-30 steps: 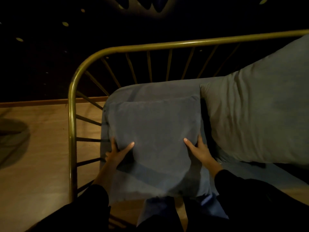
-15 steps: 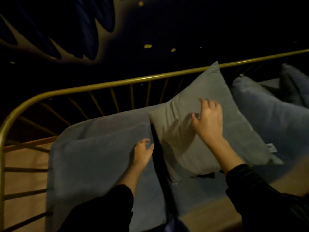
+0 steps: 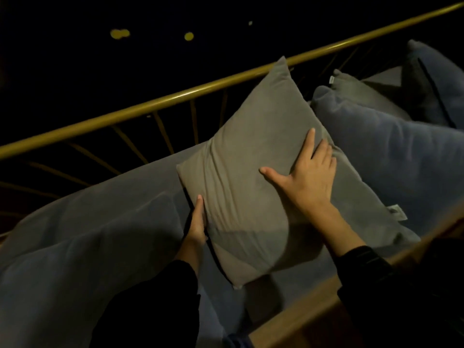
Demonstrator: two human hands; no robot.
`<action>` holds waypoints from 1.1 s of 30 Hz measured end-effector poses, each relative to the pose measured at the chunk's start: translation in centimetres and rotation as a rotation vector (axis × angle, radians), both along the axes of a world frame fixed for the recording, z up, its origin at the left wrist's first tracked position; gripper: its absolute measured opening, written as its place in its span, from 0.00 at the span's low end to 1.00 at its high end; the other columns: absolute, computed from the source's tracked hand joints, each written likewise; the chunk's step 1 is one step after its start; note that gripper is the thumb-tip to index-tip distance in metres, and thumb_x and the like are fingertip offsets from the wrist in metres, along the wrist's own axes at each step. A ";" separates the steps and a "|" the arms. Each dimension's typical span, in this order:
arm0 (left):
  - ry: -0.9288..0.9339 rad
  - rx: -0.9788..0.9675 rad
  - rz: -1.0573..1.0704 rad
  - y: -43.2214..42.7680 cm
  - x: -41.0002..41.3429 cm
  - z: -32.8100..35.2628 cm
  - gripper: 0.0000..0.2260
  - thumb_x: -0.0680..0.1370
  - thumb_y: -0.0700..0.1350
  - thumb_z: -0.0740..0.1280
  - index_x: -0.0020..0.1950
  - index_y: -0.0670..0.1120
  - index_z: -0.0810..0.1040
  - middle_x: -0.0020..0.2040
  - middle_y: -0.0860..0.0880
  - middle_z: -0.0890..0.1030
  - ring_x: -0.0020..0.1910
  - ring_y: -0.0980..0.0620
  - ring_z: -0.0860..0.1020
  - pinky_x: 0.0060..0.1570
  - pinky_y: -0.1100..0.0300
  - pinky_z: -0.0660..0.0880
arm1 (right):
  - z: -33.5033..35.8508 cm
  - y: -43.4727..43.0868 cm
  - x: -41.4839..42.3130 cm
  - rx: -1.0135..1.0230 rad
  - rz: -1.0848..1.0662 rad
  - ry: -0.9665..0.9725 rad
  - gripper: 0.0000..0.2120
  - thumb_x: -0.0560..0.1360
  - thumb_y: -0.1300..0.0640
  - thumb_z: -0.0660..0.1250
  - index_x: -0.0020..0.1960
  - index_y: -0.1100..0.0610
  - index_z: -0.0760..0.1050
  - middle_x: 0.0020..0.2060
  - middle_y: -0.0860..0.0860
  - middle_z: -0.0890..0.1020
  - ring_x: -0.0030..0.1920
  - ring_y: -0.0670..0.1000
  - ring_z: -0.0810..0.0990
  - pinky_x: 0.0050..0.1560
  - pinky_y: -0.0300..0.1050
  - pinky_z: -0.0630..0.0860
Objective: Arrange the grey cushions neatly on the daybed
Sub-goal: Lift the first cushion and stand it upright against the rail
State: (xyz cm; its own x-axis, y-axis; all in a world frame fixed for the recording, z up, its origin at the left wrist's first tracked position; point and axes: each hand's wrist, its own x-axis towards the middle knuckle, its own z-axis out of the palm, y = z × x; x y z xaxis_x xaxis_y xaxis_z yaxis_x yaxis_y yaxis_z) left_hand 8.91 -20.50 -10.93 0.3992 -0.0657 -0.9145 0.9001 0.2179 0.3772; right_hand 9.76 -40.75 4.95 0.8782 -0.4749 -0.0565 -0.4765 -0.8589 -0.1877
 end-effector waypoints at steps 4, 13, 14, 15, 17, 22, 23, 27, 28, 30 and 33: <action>-0.012 -0.192 0.155 -0.7 0.8 0.0 0.31 0.74 0.66 0.64 0.71 0.50 0.72 0.65 0.47 0.79 0.58 0.45 0.77 0.65 0.48 0.72 | 0.4 -1.1 2.3 0.039 -0.035 -0.048 0.61 0.60 0.26 0.68 0.77 0.63 0.50 0.69 0.65 0.67 0.68 0.65 0.67 0.70 0.58 0.63; -0.103 -0.251 0.132 3.0 -0.4 3.6 0.13 0.78 0.56 0.66 0.53 0.49 0.80 0.42 0.47 0.88 0.51 0.44 0.81 0.47 0.50 0.77 | 4.3 2.2 -1.1 0.081 -0.049 -0.141 0.58 0.62 0.30 0.69 0.77 0.62 0.49 0.67 0.61 0.69 0.66 0.61 0.68 0.69 0.54 0.64; -0.115 -0.252 0.146 3.8 -0.9 4.3 0.14 0.77 0.56 0.67 0.56 0.49 0.80 0.45 0.46 0.88 0.52 0.44 0.81 0.48 0.50 0.78 | 5.1 2.6 -1.6 0.089 -0.032 -0.154 0.57 0.62 0.30 0.69 0.77 0.61 0.49 0.67 0.61 0.69 0.66 0.61 0.68 0.69 0.54 0.64; -0.125 -0.257 0.162 4.4 -1.3 5.1 0.18 0.75 0.57 0.69 0.60 0.48 0.80 0.50 0.45 0.87 0.55 0.43 0.81 0.52 0.48 0.78 | 6.0 3.0 -2.1 0.092 -0.015 -0.172 0.57 0.63 0.30 0.69 0.77 0.61 0.49 0.68 0.61 0.69 0.66 0.61 0.68 0.68 0.54 0.64; -0.167 -0.268 0.180 5.6 -2.0 6.8 0.25 0.74 0.58 0.70 0.67 0.47 0.77 0.58 0.43 0.84 0.60 0.42 0.80 0.60 0.45 0.76 | 7.9 3.9 -3.0 0.080 0.022 -0.219 0.56 0.64 0.30 0.68 0.78 0.60 0.49 0.68 0.60 0.68 0.66 0.60 0.68 0.67 0.54 0.64; -0.287 -0.303 0.224 7.8 -2.5 13.3 0.24 0.74 0.59 0.69 0.66 0.48 0.78 0.59 0.44 0.84 0.60 0.41 0.80 0.55 0.46 0.77 | 13.9 6.6 -4.1 0.009 0.112 -0.424 0.54 0.66 0.27 0.62 0.77 0.62 0.51 0.68 0.61 0.70 0.65 0.61 0.69 0.64 0.53 0.66; -0.320 -0.315 0.247 8.5 -2.4 14.9 0.21 0.75 0.58 0.69 0.64 0.48 0.79 0.57 0.44 0.84 0.58 0.42 0.80 0.52 0.47 0.77 | 15.1 7.2 -4.1 0.011 0.122 -0.461 0.54 0.66 0.28 0.62 0.77 0.62 0.52 0.67 0.61 0.70 0.65 0.61 0.69 0.64 0.53 0.66; -0.484 -0.314 0.331 13.7 -1.5 21.2 0.13 0.78 0.53 0.67 0.57 0.47 0.79 0.46 0.48 0.87 0.51 0.47 0.82 0.45 0.51 0.77 | 18.6 10.7 -3.9 0.136 0.140 -0.586 0.54 0.67 0.30 0.66 0.78 0.61 0.50 0.68 0.60 0.69 0.67 0.61 0.68 0.66 0.52 0.66; -0.532 -0.297 0.353 15.6 -1.3 22.4 0.13 0.78 0.52 0.67 0.58 0.46 0.79 0.47 0.48 0.87 0.51 0.47 0.82 0.46 0.52 0.77 | 19.2 11.7 -3.7 0.216 0.135 -0.612 0.54 0.66 0.32 0.68 0.78 0.61 0.49 0.69 0.59 0.67 0.69 0.60 0.66 0.67 0.52 0.65; -0.625 -0.216 0.418 19.9 -0.7 24.3 0.19 0.75 0.50 0.71 0.63 0.45 0.78 0.56 0.46 0.85 0.55 0.46 0.82 0.50 0.51 0.79 | 19.7 13.9 -3.1 0.438 0.129 -0.639 0.54 0.65 0.37 0.73 0.78 0.59 0.50 0.72 0.57 0.64 0.72 0.57 0.63 0.70 0.51 0.63; -0.738 -0.088 0.558 26.6 -0.6 26.4 0.30 0.69 0.43 0.76 0.70 0.45 0.73 0.65 0.45 0.80 0.62 0.45 0.79 0.64 0.46 0.75 | 19.0 17.3 -1.4 0.846 0.180 -0.629 0.53 0.61 0.43 0.78 0.77 0.54 0.55 0.72 0.52 0.64 0.71 0.53 0.66 0.71 0.51 0.67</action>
State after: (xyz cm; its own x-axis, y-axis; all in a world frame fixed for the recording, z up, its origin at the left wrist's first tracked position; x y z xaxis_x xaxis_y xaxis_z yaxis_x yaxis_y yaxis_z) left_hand 8.31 6.11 15.44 0.8729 0.2538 -0.4168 0.1948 0.6018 0.7745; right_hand 8.32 -23.48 23.95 0.9177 -0.3539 0.1806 0.0342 -0.3827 -0.9232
